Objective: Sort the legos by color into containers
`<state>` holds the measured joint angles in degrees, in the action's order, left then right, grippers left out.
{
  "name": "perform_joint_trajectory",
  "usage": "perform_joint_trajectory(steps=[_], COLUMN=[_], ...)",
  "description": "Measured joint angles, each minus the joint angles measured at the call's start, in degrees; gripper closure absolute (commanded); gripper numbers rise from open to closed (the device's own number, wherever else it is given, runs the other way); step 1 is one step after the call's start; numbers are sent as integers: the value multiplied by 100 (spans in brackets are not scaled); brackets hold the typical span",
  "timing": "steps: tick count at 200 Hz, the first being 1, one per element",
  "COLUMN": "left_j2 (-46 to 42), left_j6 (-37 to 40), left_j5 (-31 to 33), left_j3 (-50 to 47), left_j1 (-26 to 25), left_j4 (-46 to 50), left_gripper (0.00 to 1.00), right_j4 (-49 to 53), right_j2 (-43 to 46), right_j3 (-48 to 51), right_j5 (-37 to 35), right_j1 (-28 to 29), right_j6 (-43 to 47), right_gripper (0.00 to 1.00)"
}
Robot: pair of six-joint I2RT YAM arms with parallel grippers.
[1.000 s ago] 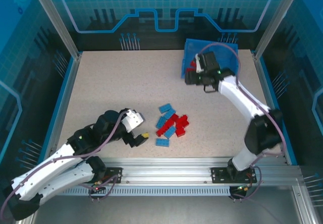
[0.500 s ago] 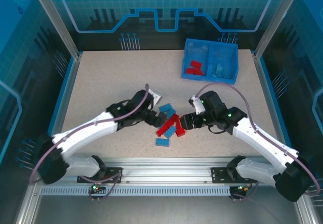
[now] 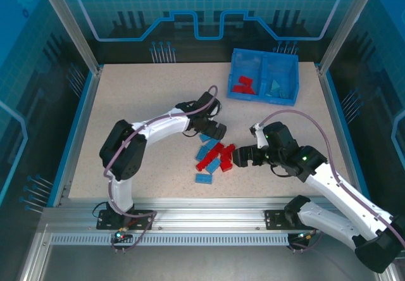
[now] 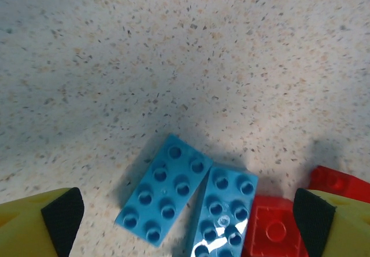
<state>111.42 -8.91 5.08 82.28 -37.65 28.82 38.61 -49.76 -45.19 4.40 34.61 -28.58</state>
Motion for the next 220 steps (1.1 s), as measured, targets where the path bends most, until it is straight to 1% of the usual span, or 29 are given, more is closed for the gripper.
perform_joint_trajectory(steps=[12, 42, 74, 116, 149, 166, 173, 193, 220], left_j2=[195, 448, 577, 487, 188, -22, -114, -378, -553], left_j6=[-2, -173, -286, -468, -643, -699, -719, -710, -654], left_j5=[0, 2, 0, -76, 168, 251, 267, 367, 562], left_j3=[66, 81, 79, -216, -660, -938, -1054, -1316, -1349], left_j1=[4, 111, 348, 525, 557, 581, 581, 452, 103], left_j4=[-2, -20, -63, -374, -588, -654, -675, -675, -719], left_gripper=[5, 17, 22, 23, 23, 21, 19, 10, 10], right_j4=[31, 61, 39, 37, 31, 28, 15, -37, -74], right_j2=[0, 15, 48, 46, -9, -44, -63, -155, -306], right_j3=[22, 42, 66, 66, 66, 66, 66, 66, 66], right_j5=[-33, -81, -96, -101, -98, -101, -101, -98, -96], right_j1=[0, 0, 0, 0, 0, 0, 0, 0, 0], right_j6=[-20, -111, -197, -297, -361, -382, -389, -424, -450], right_gripper=[2, 2, 1, 2, 2, 2, 1, 0, 0])
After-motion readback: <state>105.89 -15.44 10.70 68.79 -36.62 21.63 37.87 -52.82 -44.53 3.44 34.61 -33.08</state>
